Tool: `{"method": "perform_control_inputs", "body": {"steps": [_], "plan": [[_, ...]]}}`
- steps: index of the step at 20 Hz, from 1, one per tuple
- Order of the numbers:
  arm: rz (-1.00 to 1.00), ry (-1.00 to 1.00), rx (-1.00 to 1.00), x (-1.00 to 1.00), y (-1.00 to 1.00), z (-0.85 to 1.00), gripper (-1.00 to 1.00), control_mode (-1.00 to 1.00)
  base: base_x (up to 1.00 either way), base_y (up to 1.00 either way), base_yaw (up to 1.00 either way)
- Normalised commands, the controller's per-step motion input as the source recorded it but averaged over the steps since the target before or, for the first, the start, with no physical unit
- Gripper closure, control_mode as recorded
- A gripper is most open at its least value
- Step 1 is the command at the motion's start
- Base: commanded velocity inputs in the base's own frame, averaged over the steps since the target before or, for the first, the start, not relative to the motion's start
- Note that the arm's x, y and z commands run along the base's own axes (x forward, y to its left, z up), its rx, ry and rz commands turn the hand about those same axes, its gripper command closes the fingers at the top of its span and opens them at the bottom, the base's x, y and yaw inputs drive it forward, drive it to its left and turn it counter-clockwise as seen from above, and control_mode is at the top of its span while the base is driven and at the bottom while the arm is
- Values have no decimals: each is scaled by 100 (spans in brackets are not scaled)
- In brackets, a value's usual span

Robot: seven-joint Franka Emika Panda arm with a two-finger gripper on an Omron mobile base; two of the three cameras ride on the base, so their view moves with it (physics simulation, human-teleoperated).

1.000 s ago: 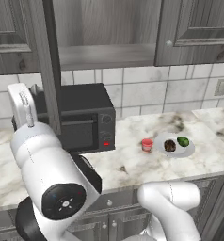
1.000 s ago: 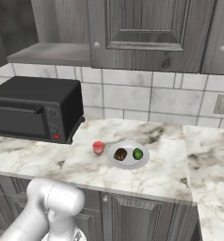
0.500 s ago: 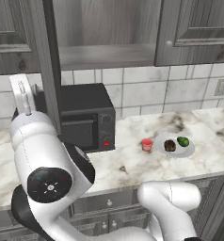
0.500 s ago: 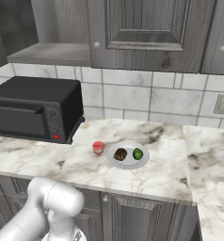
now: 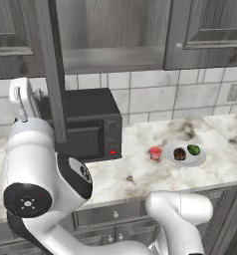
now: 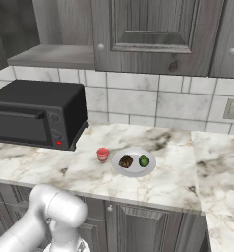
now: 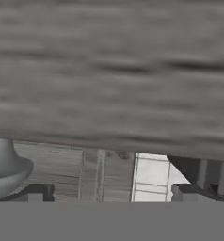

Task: Pick the avocado and bread from the counter and place them on the plate. Then pick the jam from the cabinet and place it next to the plate. Lastly close the cabinet door.

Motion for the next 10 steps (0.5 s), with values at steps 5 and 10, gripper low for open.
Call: {"method": "perform_control_inputs", "body": {"steps": [5, 10], "plan": [[-21, 3, 13, -2, 1, -12, -100, -100, 0, 0, 0], [-20, 4, 15, -2, -5, -2, -100, -100, 0, 0, 0]]}}
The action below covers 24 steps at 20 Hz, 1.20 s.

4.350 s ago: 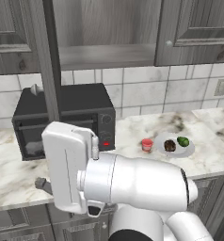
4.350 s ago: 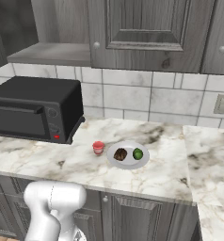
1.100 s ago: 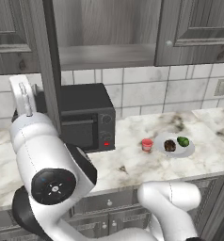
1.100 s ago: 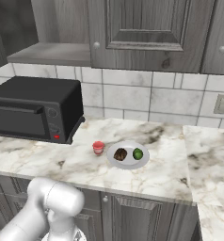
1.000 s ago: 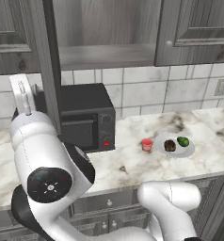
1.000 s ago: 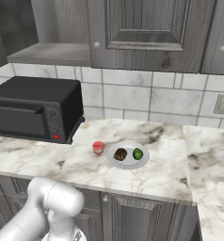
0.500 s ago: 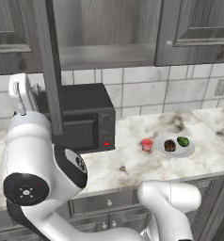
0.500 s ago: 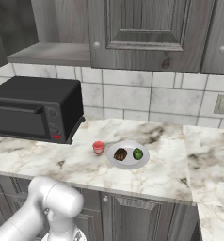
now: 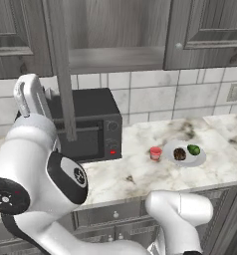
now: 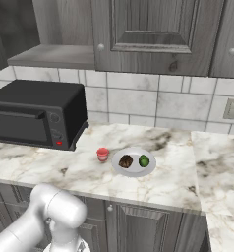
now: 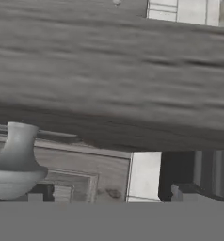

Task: Pick the avocado and bread from the counter and place them on the plate. Then pick the jam from the cabinet and place it next to the plate. Lastly close the cabinet door.

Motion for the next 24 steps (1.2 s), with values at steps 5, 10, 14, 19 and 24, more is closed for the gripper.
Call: {"method": "perform_control_inputs", "body": {"steps": [5, 10, 14, 19, 24], "plan": [[-20, 5, 16, 0, -15, -5, -100, -100, 0, 0, 0], [-21, 3, 19, 0, -19, -12, -100, -100, 0, 0, 0], [-22, 0, 19, 3, -24, -11, -100, -100, 0, 0, 0], [-18, 0, 21, 10, -31, -12, -100, -100, 0, 0, 0], [-14, -2, 18, 17, -30, -7, -100, -100, 0, 0, 0]]}}
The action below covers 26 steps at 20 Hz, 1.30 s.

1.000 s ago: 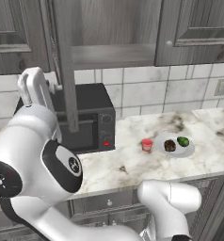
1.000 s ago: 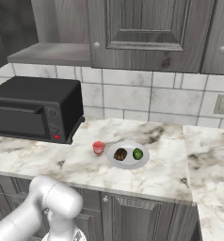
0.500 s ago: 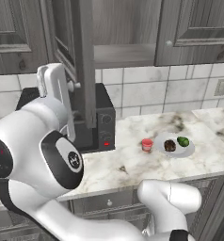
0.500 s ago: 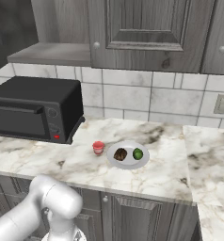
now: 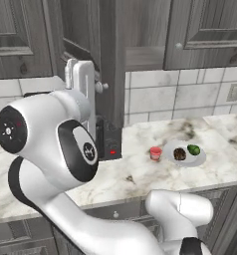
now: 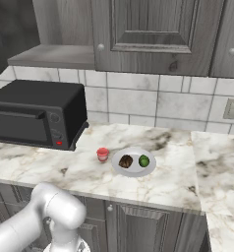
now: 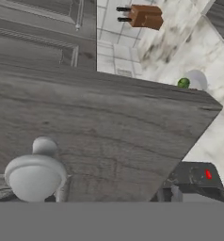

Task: Pick the avocado and bread from the counter and place them on the plate. Then pick the jam from the cabinet and place it next to the plate. Lastly close the cabinet door.

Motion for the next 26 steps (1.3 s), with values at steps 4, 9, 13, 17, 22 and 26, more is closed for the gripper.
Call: {"method": "perform_control_inputs", "body": {"steps": [4, 9, 13, 17, 22, 26], "plan": [[-13, -4, 18, 16, -34, -6, -100, -100, 0, 0, 0], [-11, -5, 17, 18, -38, -5, -100, -100, 0, 0, 0], [-9, -8, 18, 21, -41, -5, -100, -100, 0, 0, 0], [-6, -13, 17, 28, -41, -8, -100, -100, 0, 0, 0], [-3, -19, 17, 33, -39, -5, -100, -100, 0, 0, 0], [-1, -17, 18, 30, -38, 0, -100, -100, 0, 0, 0]]}}
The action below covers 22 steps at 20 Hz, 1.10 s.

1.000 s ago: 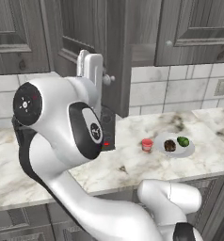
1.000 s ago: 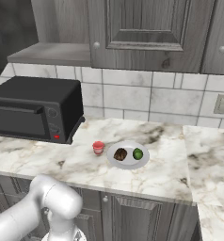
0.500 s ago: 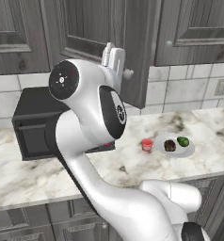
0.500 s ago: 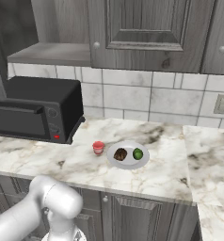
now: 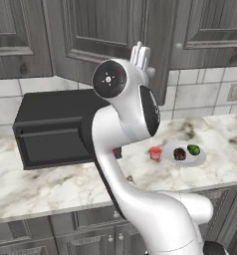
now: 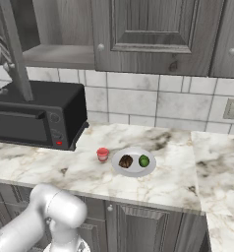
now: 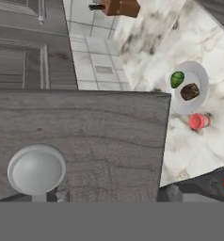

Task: Pick the avocado and bread from the counter and place them on the plate. Then pick the jam from the cabinet and place it next to the plate. Lastly close the cabinet door.

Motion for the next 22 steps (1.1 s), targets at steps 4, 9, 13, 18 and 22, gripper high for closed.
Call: {"method": "perform_control_inputs", "body": {"steps": [4, 9, 13, 18, 22], "plan": [[-3, -14, 16, 35, -34, 0, -100, -100, 0, 0, 0], [-3, -9, 14, 44, -27, 0, -100, -100, 0, 0, 0], [-3, -7, 13, 50, -19, 0, -100, -100, 0, 0, 0], [-3, -2, 10, 50, -17, 0, -100, -100, 0, 0, 0], [0, -1, 12, 53, -11, -1, -100, -100, 0, 0, 0]]}}
